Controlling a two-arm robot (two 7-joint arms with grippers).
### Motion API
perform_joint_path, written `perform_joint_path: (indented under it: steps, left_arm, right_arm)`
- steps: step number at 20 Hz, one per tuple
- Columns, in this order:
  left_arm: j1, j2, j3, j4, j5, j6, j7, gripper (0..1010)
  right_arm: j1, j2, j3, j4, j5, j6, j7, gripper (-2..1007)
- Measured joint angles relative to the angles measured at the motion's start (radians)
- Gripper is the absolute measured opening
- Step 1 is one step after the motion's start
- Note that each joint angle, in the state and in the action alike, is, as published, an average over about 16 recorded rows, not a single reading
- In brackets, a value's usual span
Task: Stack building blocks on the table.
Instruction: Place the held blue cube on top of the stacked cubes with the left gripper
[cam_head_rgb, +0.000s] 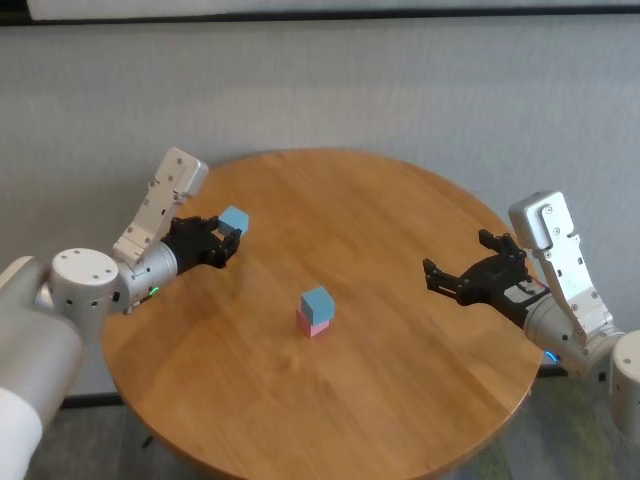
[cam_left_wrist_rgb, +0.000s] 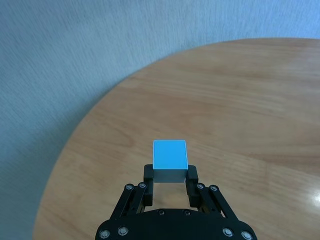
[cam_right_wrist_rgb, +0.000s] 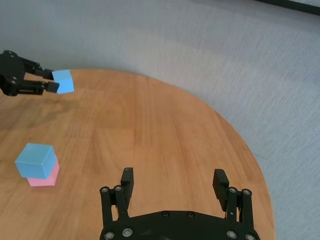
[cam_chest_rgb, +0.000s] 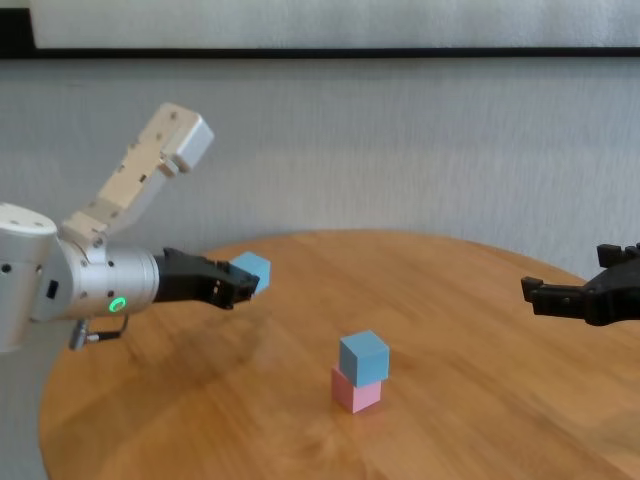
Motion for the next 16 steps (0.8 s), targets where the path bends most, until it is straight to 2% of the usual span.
perform_joint_path:
  steps: [9, 16]
  left_arm:
    - [0.128, 0.083, 0.008, -0.337, -0.011, 0.137, 0.011, 395]
    - [0.209, 0.153, 0.029, -0.571, -0.014, 0.237, -0.019, 395]
  right_arm:
    - [0.000, 0.000, 0.000, 0.000, 0.000, 0.000, 0.000, 1001]
    - [0.000, 0.000, 0.000, 0.000, 0.000, 0.000, 0.000, 1001]
